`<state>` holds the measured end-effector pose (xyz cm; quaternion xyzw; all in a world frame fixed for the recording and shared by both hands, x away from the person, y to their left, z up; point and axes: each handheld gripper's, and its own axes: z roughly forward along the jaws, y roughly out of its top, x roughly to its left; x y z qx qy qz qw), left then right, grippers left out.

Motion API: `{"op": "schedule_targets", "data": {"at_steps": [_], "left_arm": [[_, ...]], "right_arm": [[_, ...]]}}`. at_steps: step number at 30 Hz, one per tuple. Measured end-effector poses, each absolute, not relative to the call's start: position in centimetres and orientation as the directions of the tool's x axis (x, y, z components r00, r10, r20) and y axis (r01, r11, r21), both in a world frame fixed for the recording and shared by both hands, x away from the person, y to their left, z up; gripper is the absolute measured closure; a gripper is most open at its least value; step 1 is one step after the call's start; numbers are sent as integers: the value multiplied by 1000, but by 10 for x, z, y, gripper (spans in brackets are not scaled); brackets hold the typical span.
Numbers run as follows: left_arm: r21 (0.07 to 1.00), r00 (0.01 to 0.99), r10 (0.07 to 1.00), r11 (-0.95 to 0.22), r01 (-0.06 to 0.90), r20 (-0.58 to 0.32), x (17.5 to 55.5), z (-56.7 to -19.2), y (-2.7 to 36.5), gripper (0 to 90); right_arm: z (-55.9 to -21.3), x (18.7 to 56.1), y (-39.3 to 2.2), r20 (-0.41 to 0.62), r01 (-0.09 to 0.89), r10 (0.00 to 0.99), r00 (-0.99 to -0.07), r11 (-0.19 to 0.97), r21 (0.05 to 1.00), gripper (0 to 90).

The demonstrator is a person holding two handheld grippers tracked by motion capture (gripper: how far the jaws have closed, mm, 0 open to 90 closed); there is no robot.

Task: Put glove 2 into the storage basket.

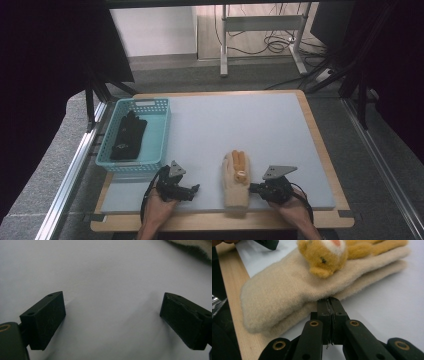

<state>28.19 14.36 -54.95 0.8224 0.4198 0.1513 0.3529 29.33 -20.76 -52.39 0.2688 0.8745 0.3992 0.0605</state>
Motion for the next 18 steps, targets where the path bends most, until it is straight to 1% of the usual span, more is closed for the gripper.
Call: {"op": "schedule_targets", "data": {"at_steps": [6, 13, 18], "left_arm": [[703, 580, 813, -385, 598, -48, 281, -550, 153, 58], [690, 553, 832, -373, 620, -47, 282, -551, 163, 15], [700, 564, 824, -375, 608, -47, 281, -552, 167, 13]], "right_arm": [[-530, 292, -192, 114, 414, 495, -862, 554, 722, 860], [-533, 295, -165, 109, 400, 479, -871, 563, 723, 847], [-534, 299, -150, 99, 390, 476, -874, 565, 727, 844]]}}
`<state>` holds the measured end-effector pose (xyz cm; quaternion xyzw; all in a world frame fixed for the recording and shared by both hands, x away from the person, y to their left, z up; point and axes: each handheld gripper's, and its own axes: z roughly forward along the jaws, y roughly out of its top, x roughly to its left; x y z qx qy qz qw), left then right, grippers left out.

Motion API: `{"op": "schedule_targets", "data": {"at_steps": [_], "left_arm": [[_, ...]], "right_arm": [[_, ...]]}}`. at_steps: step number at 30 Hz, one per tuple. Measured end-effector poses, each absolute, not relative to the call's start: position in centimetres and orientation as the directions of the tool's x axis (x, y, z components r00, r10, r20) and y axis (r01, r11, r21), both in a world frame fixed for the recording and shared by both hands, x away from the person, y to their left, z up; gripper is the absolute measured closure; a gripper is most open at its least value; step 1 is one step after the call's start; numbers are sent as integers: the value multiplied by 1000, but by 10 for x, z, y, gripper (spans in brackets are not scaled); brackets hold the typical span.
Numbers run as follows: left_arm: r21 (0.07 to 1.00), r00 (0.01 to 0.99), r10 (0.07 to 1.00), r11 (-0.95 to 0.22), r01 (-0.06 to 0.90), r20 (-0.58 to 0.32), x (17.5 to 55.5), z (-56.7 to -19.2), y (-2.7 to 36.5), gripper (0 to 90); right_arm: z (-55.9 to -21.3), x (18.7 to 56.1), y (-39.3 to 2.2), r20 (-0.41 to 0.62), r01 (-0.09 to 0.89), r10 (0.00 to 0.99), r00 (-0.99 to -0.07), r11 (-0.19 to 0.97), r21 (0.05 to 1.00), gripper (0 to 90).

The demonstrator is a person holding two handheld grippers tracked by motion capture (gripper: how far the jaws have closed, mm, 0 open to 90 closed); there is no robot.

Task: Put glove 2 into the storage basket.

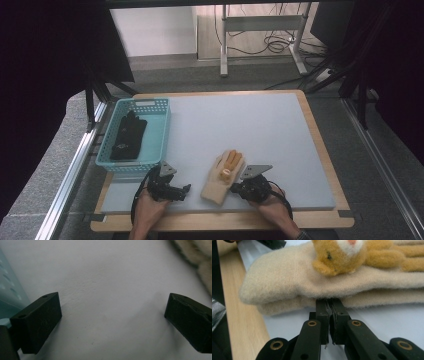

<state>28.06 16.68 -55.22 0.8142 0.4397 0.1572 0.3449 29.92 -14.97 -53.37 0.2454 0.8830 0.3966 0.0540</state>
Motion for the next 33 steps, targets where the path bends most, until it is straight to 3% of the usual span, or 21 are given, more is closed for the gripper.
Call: {"op": "schedule_targets", "data": {"at_steps": [11, 19, 25, 33], "left_arm": [[711, 549, 834, -359, 605, -46, 278, -554, 166, 14], [718, 543, 838, -352, 601, -43, 277, -555, 166, 18], [719, 544, 837, -349, 601, -49, 277, -555, 167, 18], [722, 544, 837, -344, 600, -54, 277, -555, 167, 18]], "right_arm": [[-536, 311, -119, 56, 363, 483, -874, 571, 737, 841], [-535, 311, -122, 81, 376, 479, -874, 560, 739, 793], [-521, 312, -141, 56, 362, 500, -864, 541, 759, 757], [-512, 325, -190, 30, 404, 611, -791, 486, 775, 652]]}}
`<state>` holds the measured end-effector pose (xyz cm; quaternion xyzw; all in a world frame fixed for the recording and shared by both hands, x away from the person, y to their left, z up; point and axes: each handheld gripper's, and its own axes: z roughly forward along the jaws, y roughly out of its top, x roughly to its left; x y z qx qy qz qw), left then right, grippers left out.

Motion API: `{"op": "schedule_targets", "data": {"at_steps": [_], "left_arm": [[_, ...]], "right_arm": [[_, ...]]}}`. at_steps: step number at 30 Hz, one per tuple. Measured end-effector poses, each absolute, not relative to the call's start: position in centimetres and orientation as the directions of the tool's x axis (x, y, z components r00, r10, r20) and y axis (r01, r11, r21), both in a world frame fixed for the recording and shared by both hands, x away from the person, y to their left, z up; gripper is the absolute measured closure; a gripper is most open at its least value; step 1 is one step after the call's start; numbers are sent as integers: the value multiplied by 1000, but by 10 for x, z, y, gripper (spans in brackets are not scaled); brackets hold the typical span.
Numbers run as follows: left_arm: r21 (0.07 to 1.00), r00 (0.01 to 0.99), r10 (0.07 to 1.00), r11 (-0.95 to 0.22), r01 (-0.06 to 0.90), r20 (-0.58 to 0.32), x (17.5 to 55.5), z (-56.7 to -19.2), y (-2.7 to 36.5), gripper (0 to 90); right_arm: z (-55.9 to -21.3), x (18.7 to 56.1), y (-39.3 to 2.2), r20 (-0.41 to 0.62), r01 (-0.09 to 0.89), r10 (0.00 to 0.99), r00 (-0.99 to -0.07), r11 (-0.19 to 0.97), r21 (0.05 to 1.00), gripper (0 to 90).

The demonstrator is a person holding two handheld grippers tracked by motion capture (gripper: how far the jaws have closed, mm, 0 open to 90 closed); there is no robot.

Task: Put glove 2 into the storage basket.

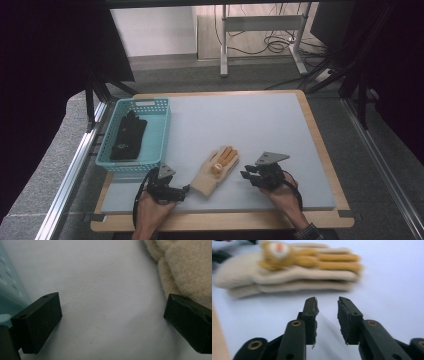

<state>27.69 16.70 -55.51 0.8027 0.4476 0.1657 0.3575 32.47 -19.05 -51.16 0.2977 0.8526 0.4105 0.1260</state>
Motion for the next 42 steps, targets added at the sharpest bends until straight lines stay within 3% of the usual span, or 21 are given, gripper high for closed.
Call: {"op": "schedule_targets", "data": {"at_steps": [16, 29, 42], "left_arm": [[729, 539, 840, -334, 597, -56, 276, -554, 170, 64], [735, 585, 803, -331, 592, -110, 259, -530, 178, 105], [693, 634, 760, -380, 613, -144, 286, -493, 118, 20]], "right_arm": [[-529, 345, -268, -40, 504, 779, -625, 443, 741, 308], [-530, 346, -269, -40, 502, 774, -632, 448, 740, 282], [-530, 345, -269, -43, 500, 774, -632, 449, 741, 276]]}}
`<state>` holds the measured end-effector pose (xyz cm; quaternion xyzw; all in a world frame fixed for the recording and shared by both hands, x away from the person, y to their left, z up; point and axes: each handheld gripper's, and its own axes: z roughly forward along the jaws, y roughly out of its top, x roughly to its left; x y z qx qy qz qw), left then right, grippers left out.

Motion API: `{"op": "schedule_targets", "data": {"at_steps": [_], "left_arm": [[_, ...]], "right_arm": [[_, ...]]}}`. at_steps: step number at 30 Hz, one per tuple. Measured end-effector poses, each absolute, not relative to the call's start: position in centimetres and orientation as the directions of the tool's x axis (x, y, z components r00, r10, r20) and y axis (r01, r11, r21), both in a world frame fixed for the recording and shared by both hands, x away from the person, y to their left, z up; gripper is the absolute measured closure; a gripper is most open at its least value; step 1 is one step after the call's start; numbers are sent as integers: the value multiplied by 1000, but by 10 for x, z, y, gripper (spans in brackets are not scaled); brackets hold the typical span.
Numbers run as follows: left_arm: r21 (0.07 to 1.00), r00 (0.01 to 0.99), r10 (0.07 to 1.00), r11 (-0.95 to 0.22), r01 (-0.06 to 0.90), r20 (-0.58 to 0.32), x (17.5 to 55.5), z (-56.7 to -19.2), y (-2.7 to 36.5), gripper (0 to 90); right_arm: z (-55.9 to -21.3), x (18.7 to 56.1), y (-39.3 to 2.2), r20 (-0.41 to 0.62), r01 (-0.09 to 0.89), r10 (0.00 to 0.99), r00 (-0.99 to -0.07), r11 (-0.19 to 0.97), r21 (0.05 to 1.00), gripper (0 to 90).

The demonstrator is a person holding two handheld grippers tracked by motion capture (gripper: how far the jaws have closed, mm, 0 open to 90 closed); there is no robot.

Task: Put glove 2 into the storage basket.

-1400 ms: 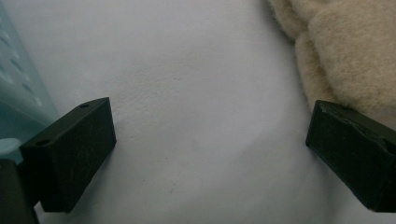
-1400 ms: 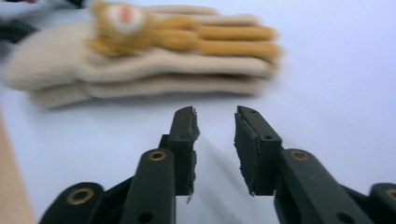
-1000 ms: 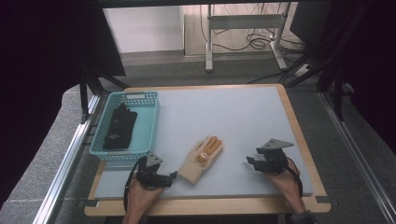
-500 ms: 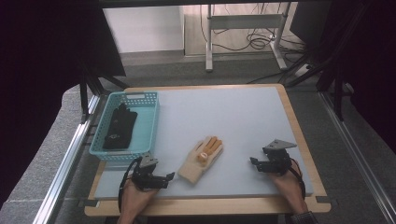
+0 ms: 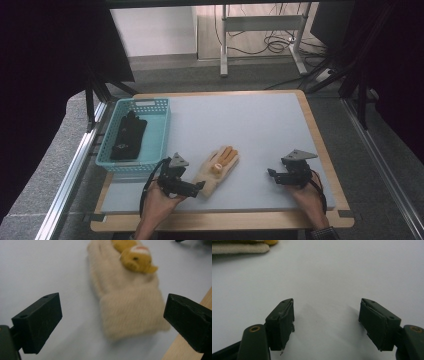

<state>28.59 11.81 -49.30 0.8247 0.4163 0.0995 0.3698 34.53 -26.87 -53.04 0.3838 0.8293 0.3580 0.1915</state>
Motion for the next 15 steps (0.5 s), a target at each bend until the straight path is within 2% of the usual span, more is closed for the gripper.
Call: {"op": "schedule_targets", "data": {"at_steps": [10, 15], "left_arm": [[622, 645, 756, -452, 639, -113, 317, -508, 67, 26], [572, 637, 769, -496, 653, -60, 326, -520, 52, 62]], "right_arm": [[-531, 345, -269, -44, 498, 772, -634, 451, 741, 269], [-531, 345, -268, -44, 497, 773, -633, 450, 741, 268]]}}
